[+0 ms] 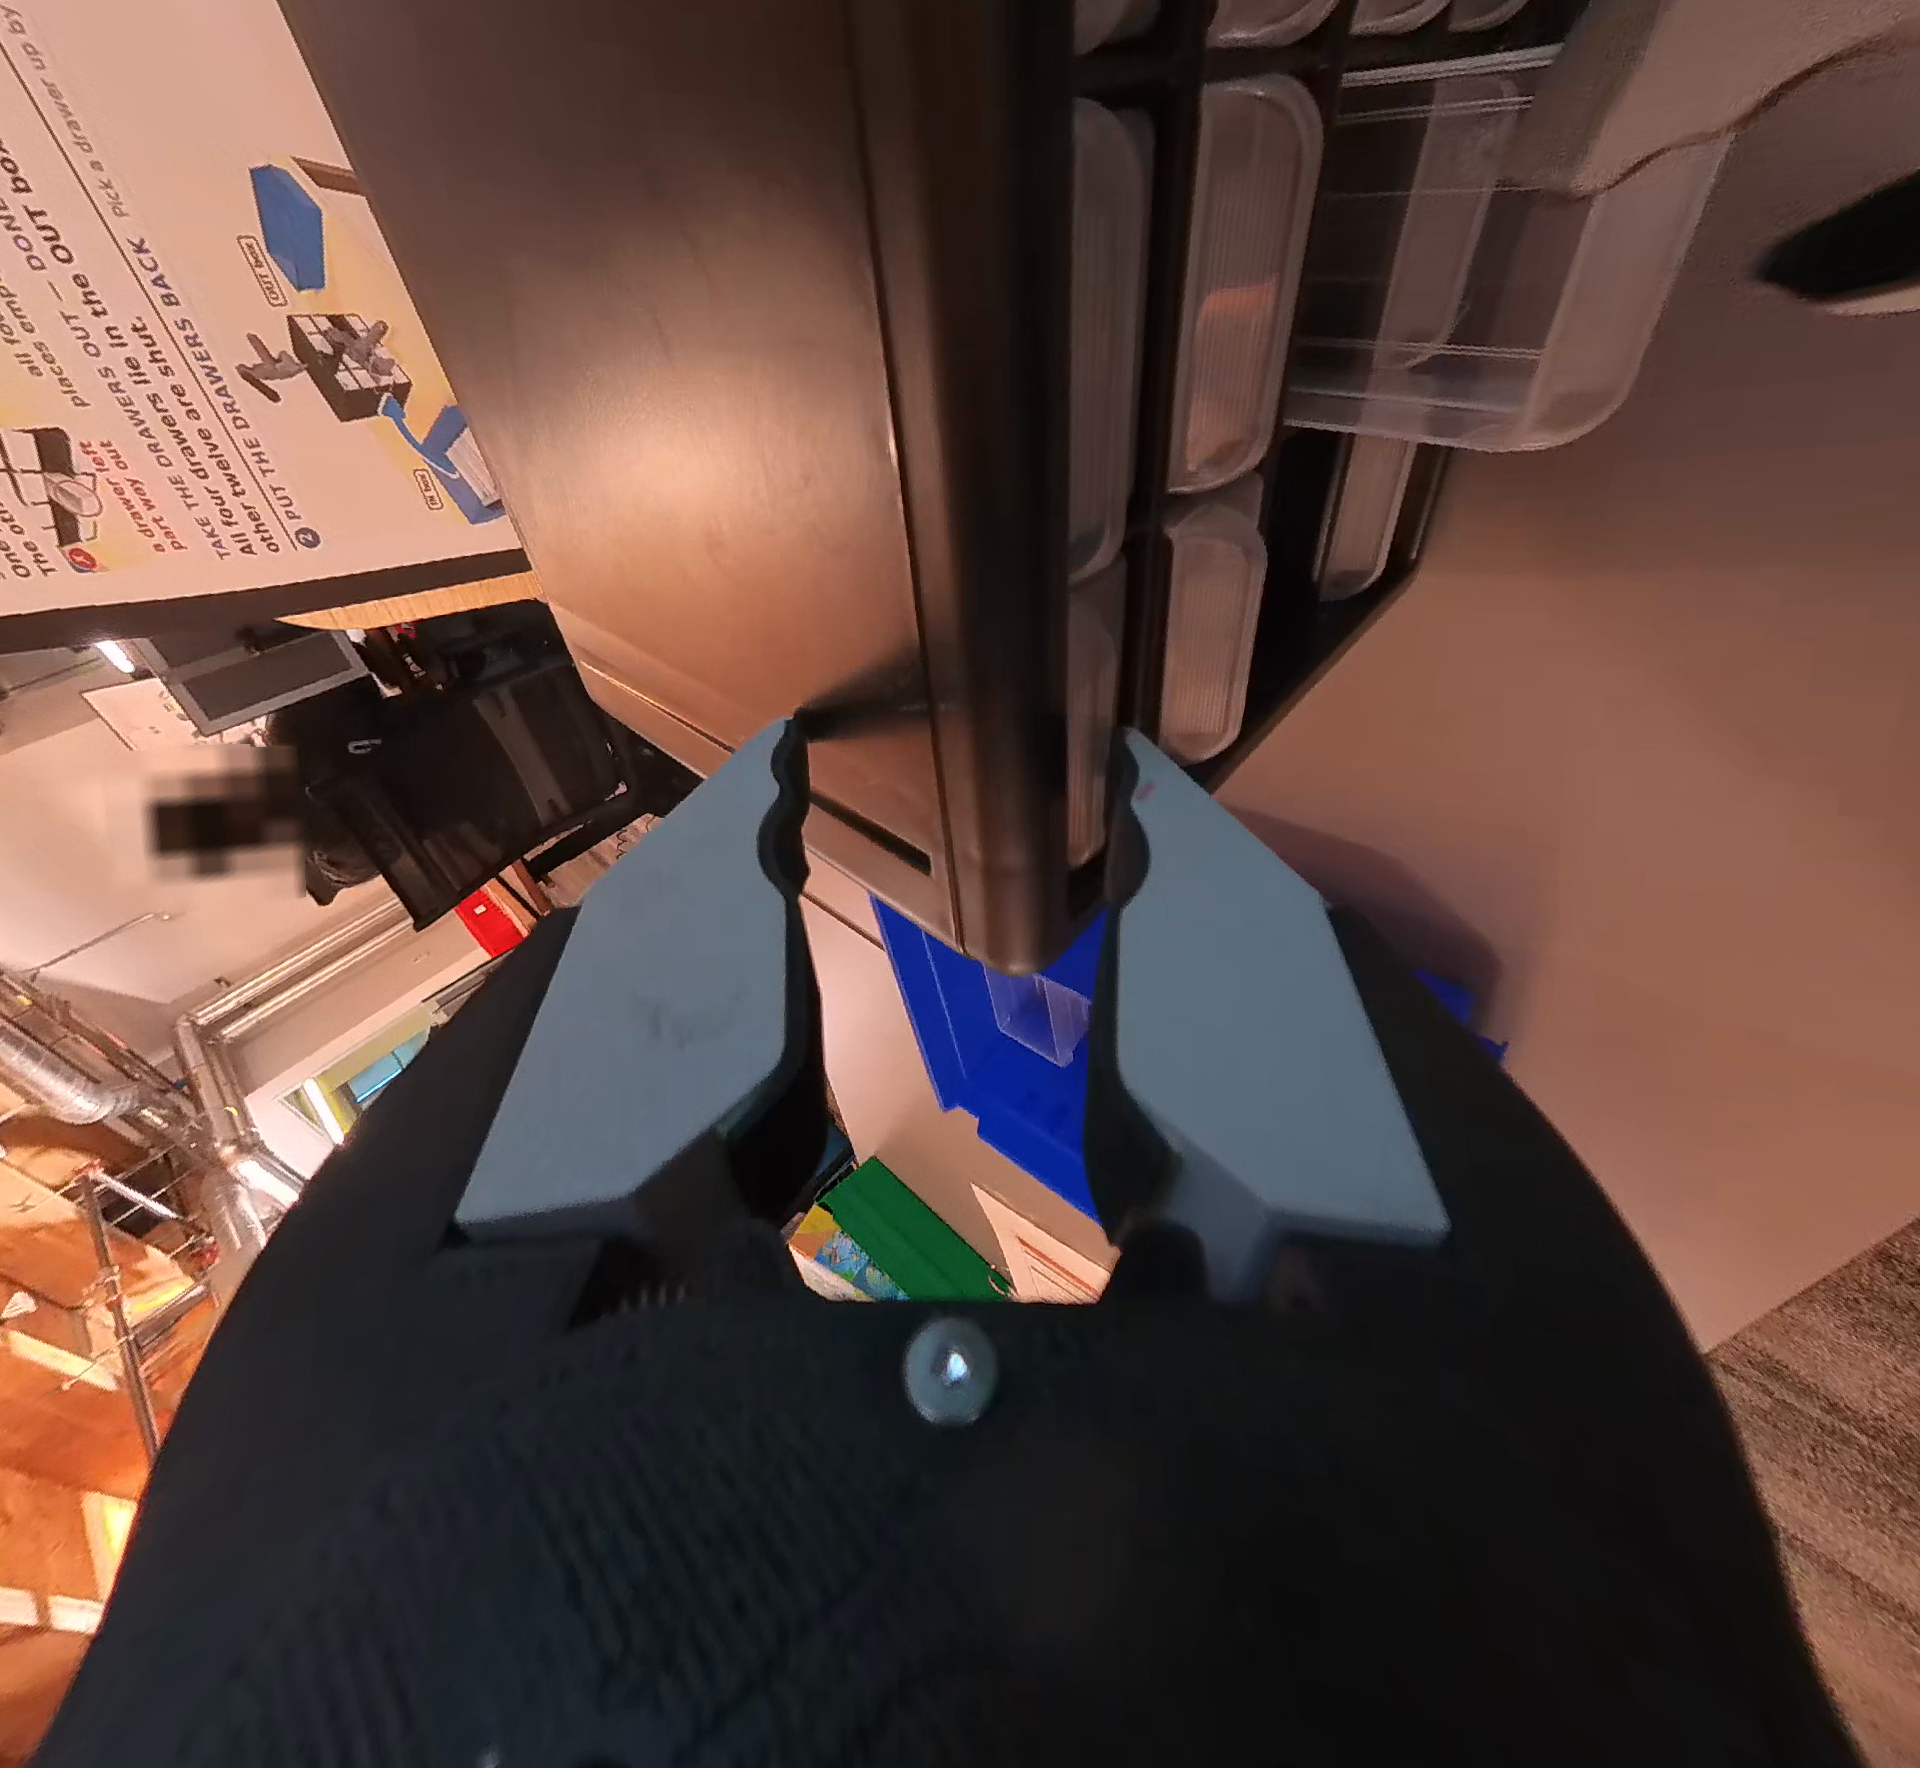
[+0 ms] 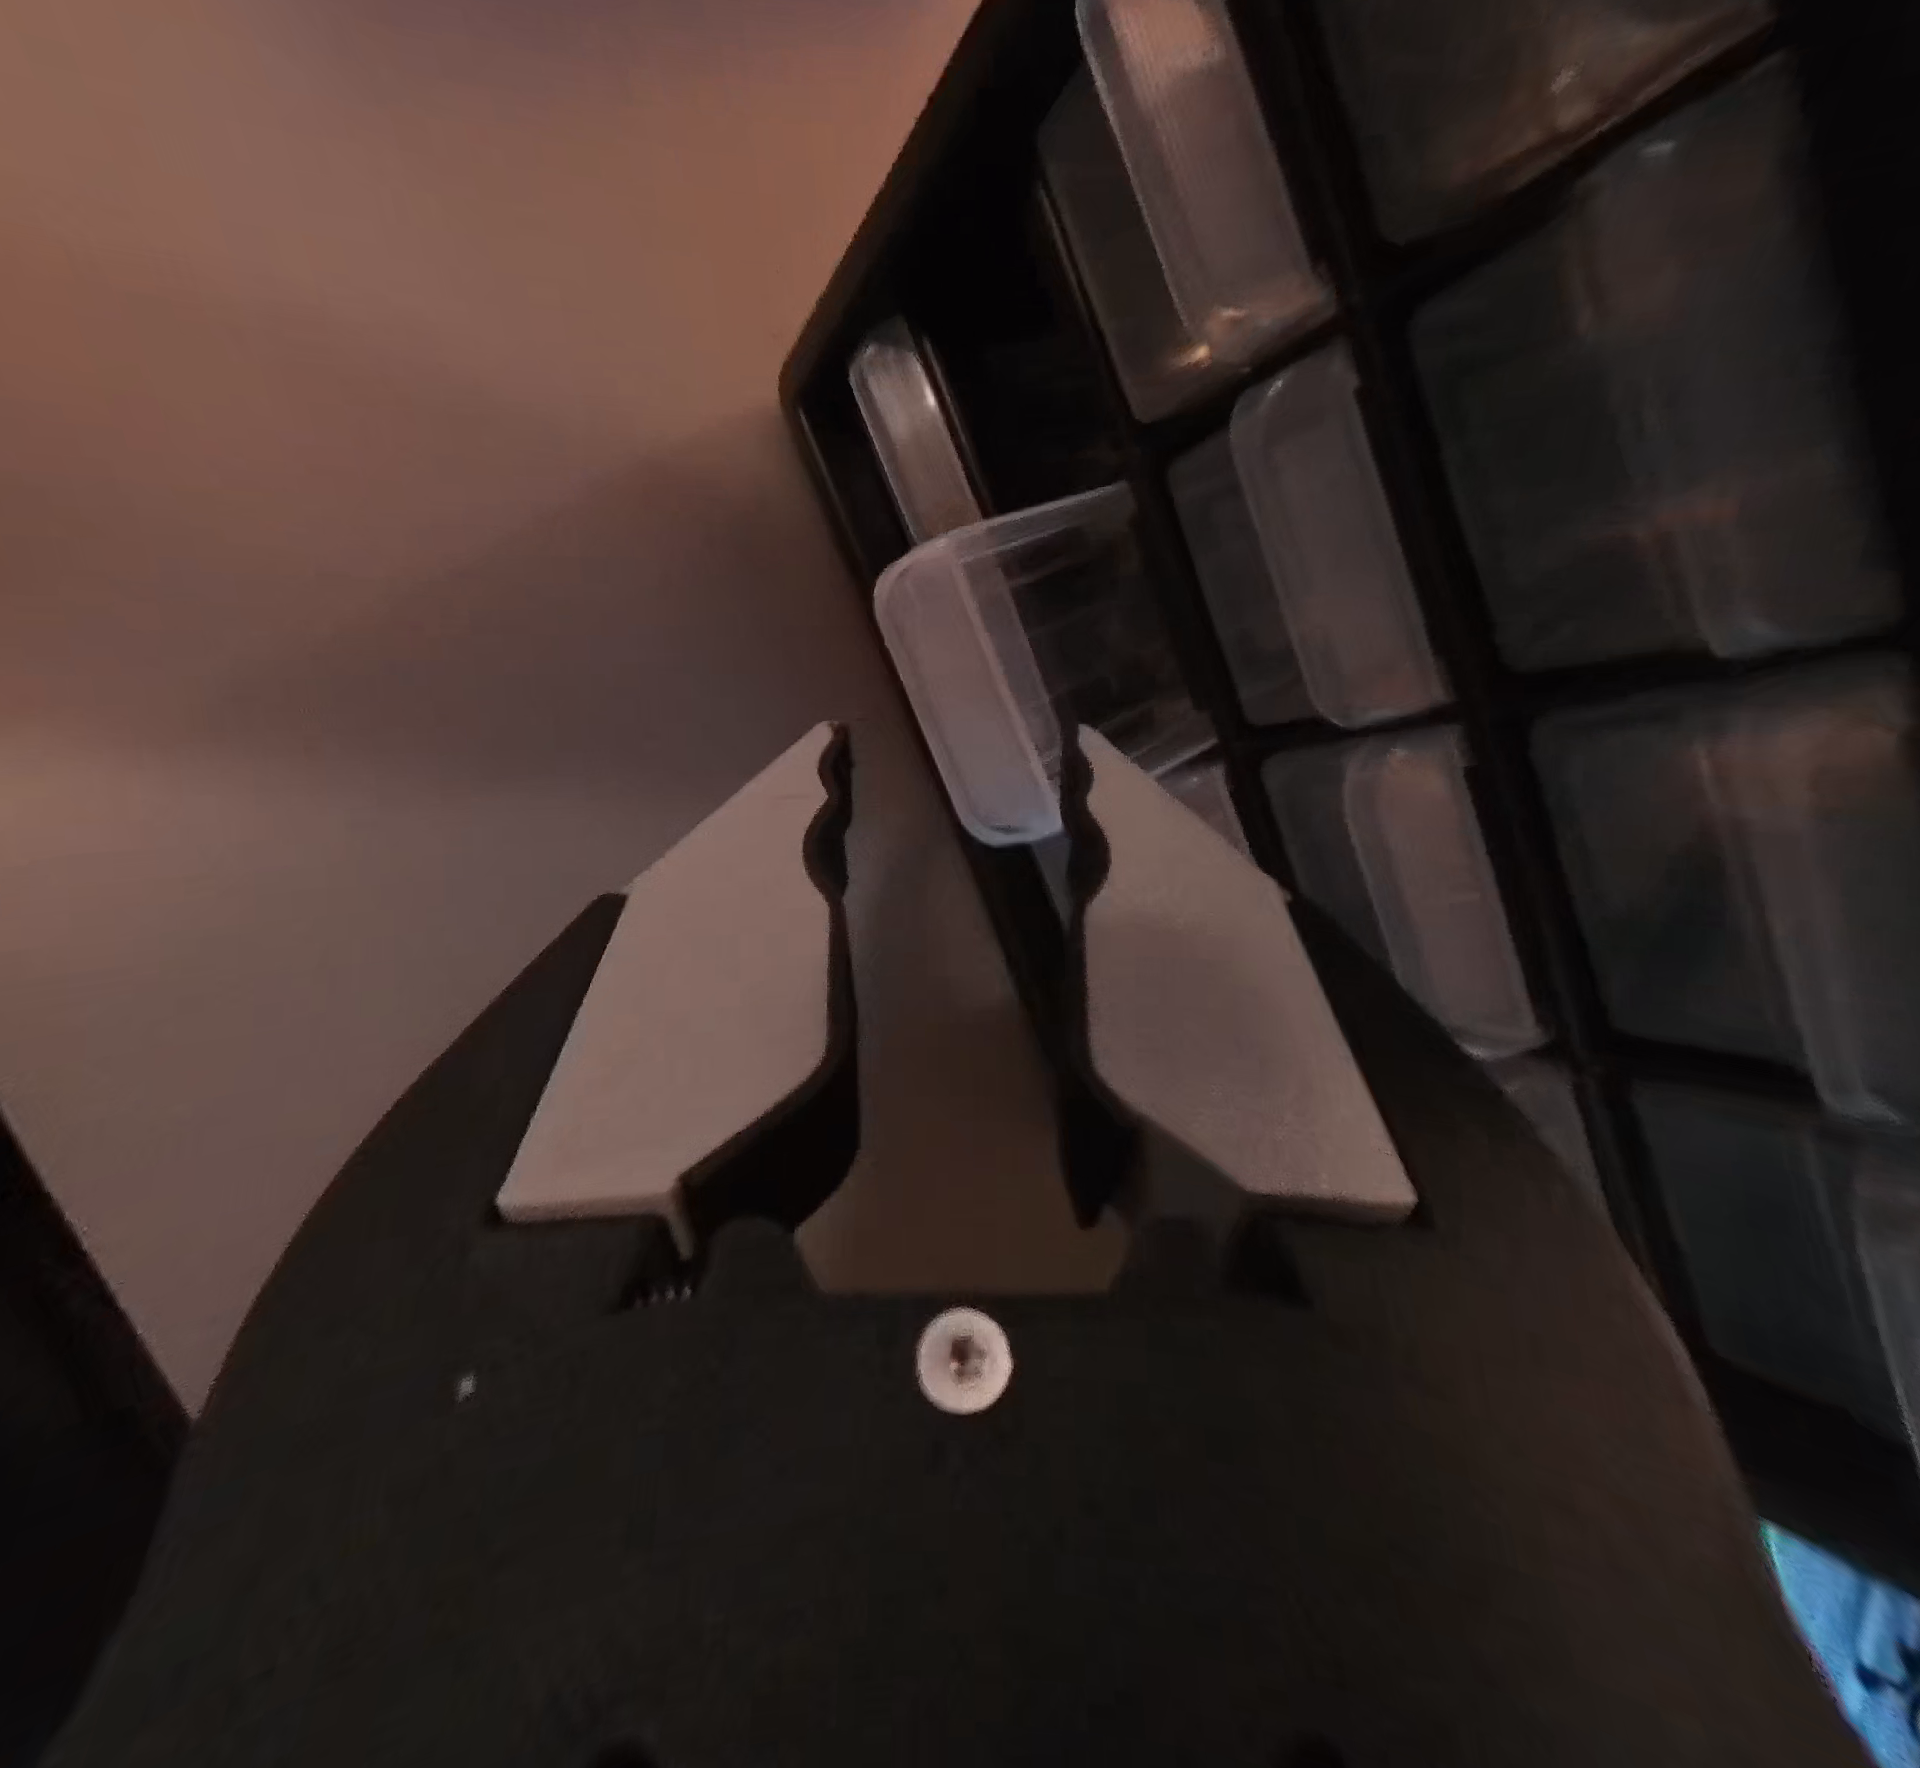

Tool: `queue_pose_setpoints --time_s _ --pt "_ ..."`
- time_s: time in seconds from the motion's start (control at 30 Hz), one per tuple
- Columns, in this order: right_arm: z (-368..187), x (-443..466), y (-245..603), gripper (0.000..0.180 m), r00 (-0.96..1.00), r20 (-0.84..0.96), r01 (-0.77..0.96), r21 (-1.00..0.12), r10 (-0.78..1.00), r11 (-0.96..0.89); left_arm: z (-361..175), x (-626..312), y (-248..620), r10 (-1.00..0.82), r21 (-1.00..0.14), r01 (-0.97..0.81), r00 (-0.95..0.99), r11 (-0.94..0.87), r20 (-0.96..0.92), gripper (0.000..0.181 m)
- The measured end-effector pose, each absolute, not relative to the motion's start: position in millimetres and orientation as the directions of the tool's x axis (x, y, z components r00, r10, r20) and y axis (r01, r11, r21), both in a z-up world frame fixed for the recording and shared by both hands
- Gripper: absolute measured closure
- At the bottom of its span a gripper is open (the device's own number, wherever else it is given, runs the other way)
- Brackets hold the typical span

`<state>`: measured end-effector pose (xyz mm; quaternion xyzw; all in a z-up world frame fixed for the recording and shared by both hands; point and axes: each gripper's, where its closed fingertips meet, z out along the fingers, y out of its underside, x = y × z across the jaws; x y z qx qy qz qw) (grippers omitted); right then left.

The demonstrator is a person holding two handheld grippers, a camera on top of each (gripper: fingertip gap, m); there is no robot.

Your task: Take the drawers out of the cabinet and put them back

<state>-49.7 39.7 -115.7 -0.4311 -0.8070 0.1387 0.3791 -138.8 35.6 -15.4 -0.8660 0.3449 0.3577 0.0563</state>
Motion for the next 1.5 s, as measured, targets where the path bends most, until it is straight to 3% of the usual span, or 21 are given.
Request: queue_pose_setpoints --time_s 0.13,0.23,0.3,0.47,0.6,1.1,1.3,1.5 --pt "-90 -34 13 0.142 -0.386 0.393 0.451 -0.709 0.834 0.543 -15 -139 36 -0.556 0.135 -0.645 0.511 -0.752 -0.655 0.125" --pt "-88 -19 -26 0.167 -0.578 0.232 0.33 -0.811 0.783 0.484 -15 -138 36 -0.552 0.112 -0.653 0.521 -0.749 -0.652 0.125" --pt "-96 -24 -24 0.18 -0.591 0.211 0.324 -0.822 0.778 0.469 -15 -138 36 -0.547 0.1 -0.656 0.525 -0.748 -0.652 0.125" --pt "-137 -73 69 0.18 -0.157 0.209 0.614 -0.745 0.965 0.261 -15 -138 36 -0.55 0.11 -0.652 0.523 -0.75 -0.652 0.125" --pt "-132 -70 45 0.18 -0.231 0.251 0.489 -0.805 0.94 0.335 -15 -138 36 -0.554 0.125 -0.648 0.517 -0.752 -0.653 0.125" --pt "-185 8 76 0.18 -0.233 0.124 0.535 -0.812 0.965 0.234 -15 -139 36 -0.57 0.178 -0.626 0.508 -0.759 -0.646 0.125" --pt "-180 10 93 0.155 -0.166 0.063 0.53 -0.836 0.984 0.143 -15 -138 34 -0.57 0.22 -0.599 0.491 -0.77 -0.659 0.125" --pt "-183 12 93 0.149 -0.163 0.055 0.543 -0.828 0.985 0.136 -15 -136 33 -0.575 0.25 -0.581 0.481 -0.774 -0.662 0.124"
